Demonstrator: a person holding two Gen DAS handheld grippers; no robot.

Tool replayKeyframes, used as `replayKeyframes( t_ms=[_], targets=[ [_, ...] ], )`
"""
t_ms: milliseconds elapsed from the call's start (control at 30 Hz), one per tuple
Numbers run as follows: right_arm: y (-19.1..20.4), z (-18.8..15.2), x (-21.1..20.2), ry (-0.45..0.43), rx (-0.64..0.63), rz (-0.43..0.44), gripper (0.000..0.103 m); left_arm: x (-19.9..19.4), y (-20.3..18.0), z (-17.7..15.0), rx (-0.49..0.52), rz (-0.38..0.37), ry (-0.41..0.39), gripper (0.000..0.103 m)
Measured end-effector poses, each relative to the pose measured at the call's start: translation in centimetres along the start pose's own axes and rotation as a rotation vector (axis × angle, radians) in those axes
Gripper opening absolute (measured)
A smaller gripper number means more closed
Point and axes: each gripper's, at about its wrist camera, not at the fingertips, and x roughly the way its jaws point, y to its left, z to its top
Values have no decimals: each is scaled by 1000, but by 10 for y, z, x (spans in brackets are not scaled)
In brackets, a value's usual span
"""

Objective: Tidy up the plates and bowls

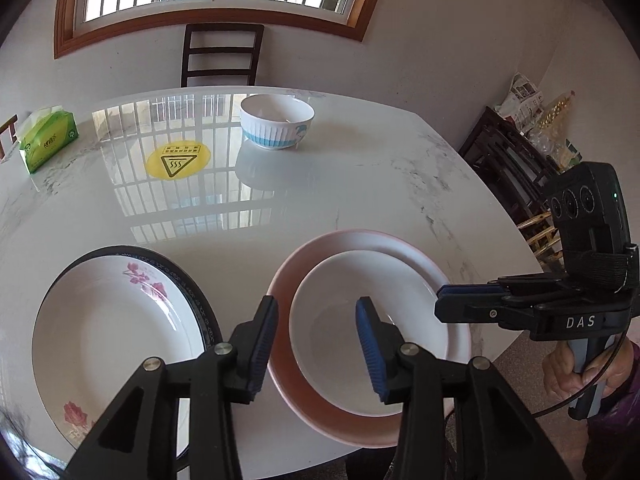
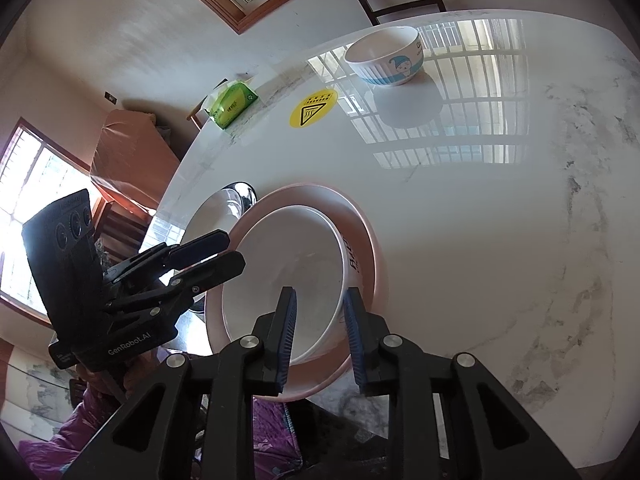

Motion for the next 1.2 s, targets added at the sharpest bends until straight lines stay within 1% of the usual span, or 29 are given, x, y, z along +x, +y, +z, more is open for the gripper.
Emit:
replayKeyframes(
  t_ms=[67, 200, 300, 433, 467, 500, 533, 600, 700, 833, 933, 1000, 1100, 1200],
  targets=[
    [0, 0, 0, -3, -1, 2, 25, -2, 3, 2, -11, 8, -18, 41],
    [-3, 1, -1, -14, 8, 17, 25, -4, 5, 4, -25, -4, -44, 41],
    [-8, 5, -4, -34, 11, 29, 25, -2, 8, 8, -36, -3, -46, 41],
    [-15, 15, -10, -71, 8, 50, 25, 3, 19, 21, -81, 0, -58, 41],
    [-16, 19, -11, -80, -2, 34, 27, 4, 23, 26, -99, 2, -66, 41],
    [-18, 24, -12, -92, -15, 3, 35, 5, 28, 31, -119, -1, -72, 41],
    [-20, 28, -12, -105, -24, -22, 41, 6, 31, 37, -134, -11, -71, 41],
    [-27, 38, -10, -115, -32, -28, 41, 11, 36, 49, -147, -29, -59, 41],
    [-43, 56, -3, -118, -8, -37, 41, 22, 41, 67, -128, -6, -38, 41],
    [-67, 77, 8, -110, 10, -56, 42, 44, 52, 91, -111, -39, -3, 41],
    [-85, 94, 15, -113, 11, -63, 43, 63, 61, 109, -97, -36, 3, 41],
    [-95, 107, 20, -123, 16, -69, 44, 75, 71, 121, -114, -41, -3, 41],
    [-109, 129, 28, -141, 43, -54, 45, 92, 85, 138, -151, -92, -7, 41],
    [-119, 151, 34, -160, 82, -6, 49, 103, 99, 152, -216, -149, -31, 41]
  ],
)
